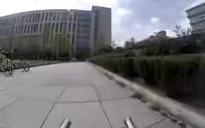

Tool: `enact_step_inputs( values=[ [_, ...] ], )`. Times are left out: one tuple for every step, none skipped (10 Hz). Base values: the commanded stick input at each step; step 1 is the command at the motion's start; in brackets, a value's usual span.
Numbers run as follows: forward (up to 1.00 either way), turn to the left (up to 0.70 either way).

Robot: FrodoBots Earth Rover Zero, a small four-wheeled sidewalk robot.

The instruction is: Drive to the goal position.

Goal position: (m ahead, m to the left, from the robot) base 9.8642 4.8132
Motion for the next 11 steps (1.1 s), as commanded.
enact_step_inputs(
  values=[
    [1.0, -0.14],
    [1.0, -0.17],
    [1.0, -0.05],
    [1.0, 0.0],
    [1.0, 0.0],
    [1.0, 0.0],
    [1.0, 0.0],
    [1.0, 0.0],
    [1.0, 0.0],
    [0.24, 0.0],
    [0.0, 0.0]
  ],
)
